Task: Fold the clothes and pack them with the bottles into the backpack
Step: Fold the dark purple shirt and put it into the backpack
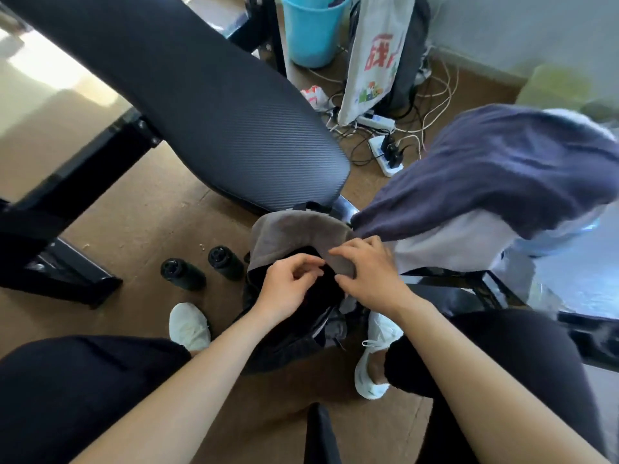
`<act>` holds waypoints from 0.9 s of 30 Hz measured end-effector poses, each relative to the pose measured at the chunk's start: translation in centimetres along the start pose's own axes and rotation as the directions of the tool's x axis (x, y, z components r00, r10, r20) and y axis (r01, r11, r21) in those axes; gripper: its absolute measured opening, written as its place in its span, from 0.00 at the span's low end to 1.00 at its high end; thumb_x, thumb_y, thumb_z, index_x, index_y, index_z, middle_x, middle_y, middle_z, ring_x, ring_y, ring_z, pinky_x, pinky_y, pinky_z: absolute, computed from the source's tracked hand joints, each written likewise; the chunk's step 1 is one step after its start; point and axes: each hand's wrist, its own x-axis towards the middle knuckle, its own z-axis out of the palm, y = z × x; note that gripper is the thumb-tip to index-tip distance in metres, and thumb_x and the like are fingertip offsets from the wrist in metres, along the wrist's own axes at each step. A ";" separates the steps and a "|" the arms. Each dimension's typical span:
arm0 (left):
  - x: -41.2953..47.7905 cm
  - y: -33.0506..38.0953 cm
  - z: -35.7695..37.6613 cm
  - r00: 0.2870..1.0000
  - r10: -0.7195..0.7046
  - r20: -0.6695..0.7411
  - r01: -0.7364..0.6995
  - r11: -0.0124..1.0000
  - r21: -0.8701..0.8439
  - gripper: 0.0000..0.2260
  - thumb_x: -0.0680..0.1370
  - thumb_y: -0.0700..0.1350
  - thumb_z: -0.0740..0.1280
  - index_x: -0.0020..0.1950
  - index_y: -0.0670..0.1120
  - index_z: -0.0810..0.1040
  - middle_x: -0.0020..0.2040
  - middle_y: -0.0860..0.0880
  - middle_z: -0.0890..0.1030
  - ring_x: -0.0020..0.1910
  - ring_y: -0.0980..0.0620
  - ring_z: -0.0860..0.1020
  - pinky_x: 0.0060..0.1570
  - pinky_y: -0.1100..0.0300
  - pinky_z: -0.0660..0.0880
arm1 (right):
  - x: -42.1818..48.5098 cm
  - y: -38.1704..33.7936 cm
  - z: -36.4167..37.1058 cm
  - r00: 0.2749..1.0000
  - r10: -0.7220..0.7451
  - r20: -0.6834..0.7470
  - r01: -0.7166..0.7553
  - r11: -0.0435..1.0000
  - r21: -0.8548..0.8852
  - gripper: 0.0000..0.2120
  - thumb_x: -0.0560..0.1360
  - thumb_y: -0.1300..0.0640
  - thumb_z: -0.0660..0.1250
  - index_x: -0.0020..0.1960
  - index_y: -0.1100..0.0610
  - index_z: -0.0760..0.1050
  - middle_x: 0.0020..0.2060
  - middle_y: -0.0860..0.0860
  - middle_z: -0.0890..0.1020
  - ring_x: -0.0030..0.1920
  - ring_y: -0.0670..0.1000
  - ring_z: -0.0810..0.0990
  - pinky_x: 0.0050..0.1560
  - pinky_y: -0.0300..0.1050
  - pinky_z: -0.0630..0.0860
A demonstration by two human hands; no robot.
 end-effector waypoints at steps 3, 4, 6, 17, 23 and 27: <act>-0.5 4.8 -0.5 0.995 0.099 -0.017 -0.100 0.994 -0.044 0.10 0.80 0.35 0.69 0.55 0.49 0.85 0.47 0.55 0.86 0.50 0.61 0.83 0.55 0.67 0.76 | -3.0 -0.8 -2.6 0.952 0.044 -0.302 0.014 0.982 0.188 0.18 0.75 0.57 0.72 0.65 0.51 0.80 0.57 0.48 0.82 0.58 0.52 0.75 0.61 0.50 0.73; -0.5 6.4 -0.4 0.991 0.130 -0.024 -0.131 0.990 -0.057 0.10 0.79 0.35 0.70 0.54 0.50 0.85 0.47 0.54 0.87 0.50 0.60 0.84 0.55 0.68 0.76 | -4.2 -1.0 -3.3 0.898 0.072 -0.435 0.034 0.972 0.231 0.16 0.74 0.61 0.73 0.62 0.53 0.81 0.54 0.49 0.83 0.56 0.52 0.78 0.58 0.49 0.75; -0.3 9.3 0.2 0.984 0.174 -0.026 -0.175 0.981 -0.084 0.11 0.79 0.35 0.70 0.52 0.52 0.85 0.48 0.53 0.87 0.51 0.57 0.84 0.55 0.66 0.77 | -6.4 -1.1 -4.6 0.741 0.154 -0.653 0.040 0.962 0.272 0.14 0.72 0.65 0.74 0.57 0.56 0.82 0.49 0.49 0.82 0.50 0.50 0.79 0.54 0.46 0.76; 2.5 20.8 7.6 0.875 0.484 0.023 -0.477 0.852 0.216 0.23 0.73 0.48 0.78 0.67 0.52 0.78 0.61 0.52 0.80 0.56 0.55 0.80 0.56 0.58 0.79 | -9.0 2.0 -7.3 0.370 0.572 -0.732 0.088 0.763 0.640 0.24 0.72 0.63 0.75 0.66 0.53 0.72 0.60 0.47 0.71 0.61 0.52 0.75 0.62 0.59 0.77; 3.4 22.6 8.6 0.839 0.539 -0.078 -0.502 0.821 0.272 0.06 0.77 0.45 0.74 0.53 0.47 0.87 0.48 0.52 0.87 0.45 0.53 0.84 0.50 0.51 0.81 | -8.5 2.2 -7.5 0.437 0.591 -0.677 0.172 0.684 0.709 0.28 0.72 0.64 0.75 0.68 0.53 0.69 0.61 0.45 0.73 0.64 0.49 0.76 0.65 0.55 0.78; 3.6 23.9 7.4 0.860 0.483 -0.165 -0.468 0.875 0.120 0.03 0.79 0.43 0.73 0.49 0.47 0.87 0.45 0.53 0.86 0.45 0.55 0.83 0.49 0.56 0.79 | -8.5 1.9 -7.7 0.461 0.627 -0.628 0.258 0.582 0.771 0.25 0.73 0.66 0.74 0.64 0.51 0.68 0.61 0.47 0.74 0.64 0.49 0.78 0.64 0.55 0.79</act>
